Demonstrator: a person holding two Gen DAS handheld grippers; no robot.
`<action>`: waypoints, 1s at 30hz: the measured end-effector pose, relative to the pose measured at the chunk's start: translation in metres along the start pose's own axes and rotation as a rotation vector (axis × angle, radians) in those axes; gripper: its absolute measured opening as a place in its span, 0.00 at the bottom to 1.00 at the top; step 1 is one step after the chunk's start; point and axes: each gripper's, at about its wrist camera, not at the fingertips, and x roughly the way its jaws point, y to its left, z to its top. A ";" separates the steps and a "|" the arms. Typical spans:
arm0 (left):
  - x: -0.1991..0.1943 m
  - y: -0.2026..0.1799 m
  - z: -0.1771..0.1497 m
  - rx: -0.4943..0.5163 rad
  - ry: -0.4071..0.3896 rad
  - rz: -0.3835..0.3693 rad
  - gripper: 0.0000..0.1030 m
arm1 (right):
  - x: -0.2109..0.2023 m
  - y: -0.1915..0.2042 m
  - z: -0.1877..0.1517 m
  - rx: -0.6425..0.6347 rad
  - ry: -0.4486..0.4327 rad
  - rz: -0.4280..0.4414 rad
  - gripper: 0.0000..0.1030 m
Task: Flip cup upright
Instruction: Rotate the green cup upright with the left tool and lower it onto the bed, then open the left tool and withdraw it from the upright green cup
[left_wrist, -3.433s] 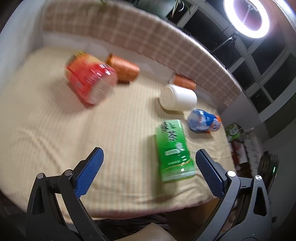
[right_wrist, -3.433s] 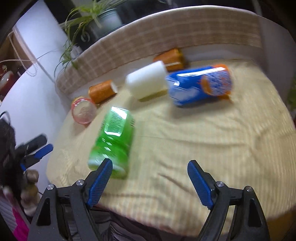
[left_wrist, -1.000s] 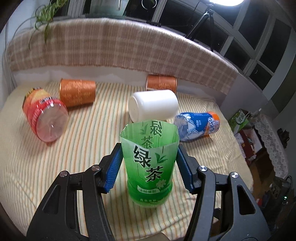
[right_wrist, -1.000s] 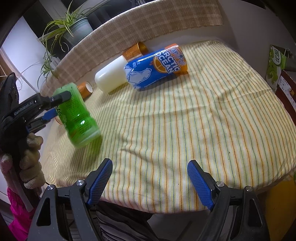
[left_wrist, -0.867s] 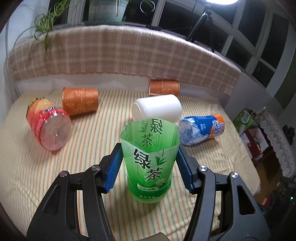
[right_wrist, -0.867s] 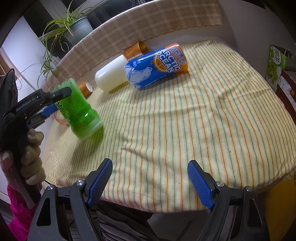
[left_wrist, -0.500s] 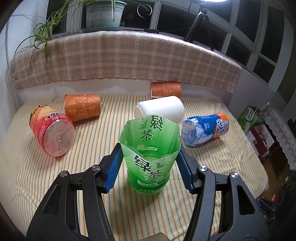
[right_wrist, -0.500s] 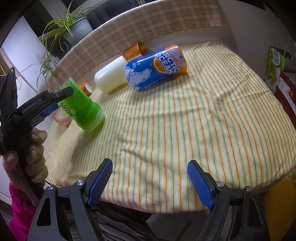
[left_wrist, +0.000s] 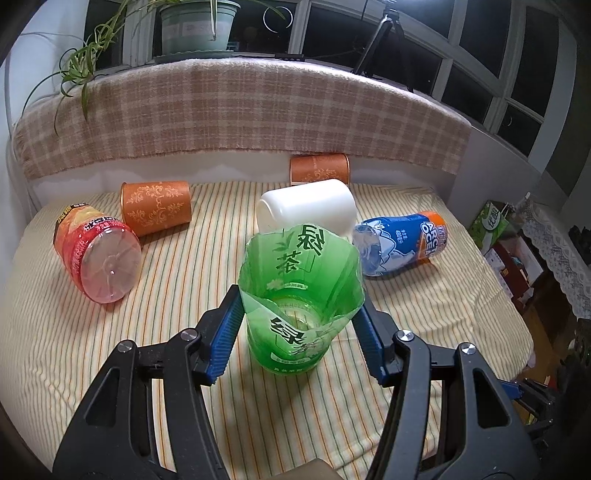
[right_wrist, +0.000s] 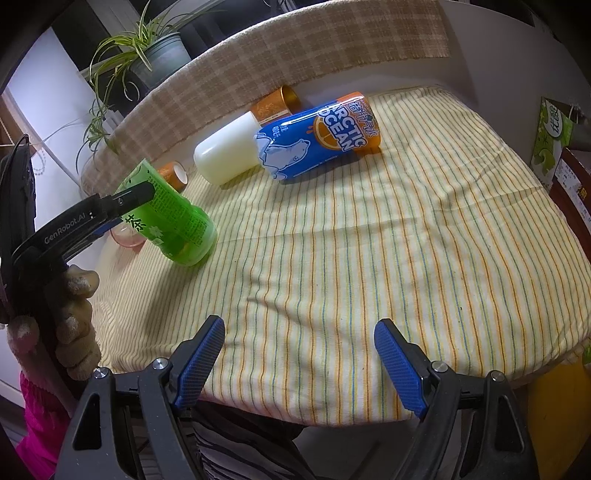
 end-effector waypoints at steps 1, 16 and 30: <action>0.000 0.000 -0.001 0.000 0.000 -0.002 0.58 | 0.000 0.000 0.000 -0.001 -0.001 -0.001 0.83; -0.004 0.015 -0.017 -0.045 0.063 -0.050 0.76 | -0.005 0.007 -0.001 -0.028 -0.019 -0.014 0.83; -0.074 0.029 -0.035 -0.045 -0.113 0.062 0.83 | -0.024 0.037 0.009 -0.129 -0.148 -0.095 0.87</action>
